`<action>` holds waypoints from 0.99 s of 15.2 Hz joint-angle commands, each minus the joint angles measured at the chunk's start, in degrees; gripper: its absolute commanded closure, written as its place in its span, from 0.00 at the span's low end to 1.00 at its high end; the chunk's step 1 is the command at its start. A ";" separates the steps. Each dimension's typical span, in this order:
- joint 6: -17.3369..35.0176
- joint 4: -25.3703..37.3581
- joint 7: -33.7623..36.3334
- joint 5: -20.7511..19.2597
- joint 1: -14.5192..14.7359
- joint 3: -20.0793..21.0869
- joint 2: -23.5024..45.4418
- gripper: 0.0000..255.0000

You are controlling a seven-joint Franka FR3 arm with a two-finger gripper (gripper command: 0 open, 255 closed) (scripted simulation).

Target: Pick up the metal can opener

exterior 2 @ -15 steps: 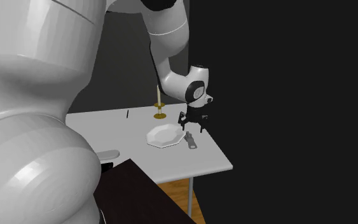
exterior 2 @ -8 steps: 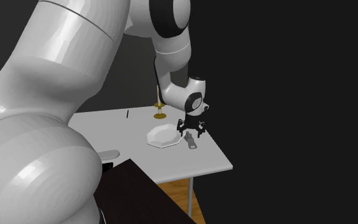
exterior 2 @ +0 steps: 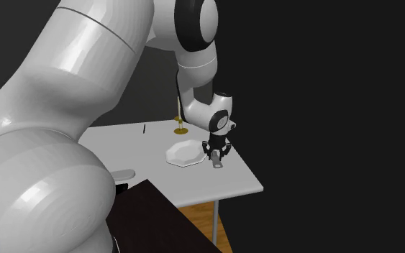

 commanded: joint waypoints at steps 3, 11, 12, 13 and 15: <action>0.04 0.02 0.00 0.00 0.01 0.01 0.05 1.00; -1.80 -0.91 0.21 0.01 -0.06 0.01 -2.74 1.00; -2.28 -1.14 0.28 0.01 -0.06 0.01 -3.44 1.00; -2.76 -1.35 0.34 0.01 -0.07 0.01 -4.14 1.00; -3.75 -1.74 0.46 0.01 -0.09 0.01 -5.52 1.00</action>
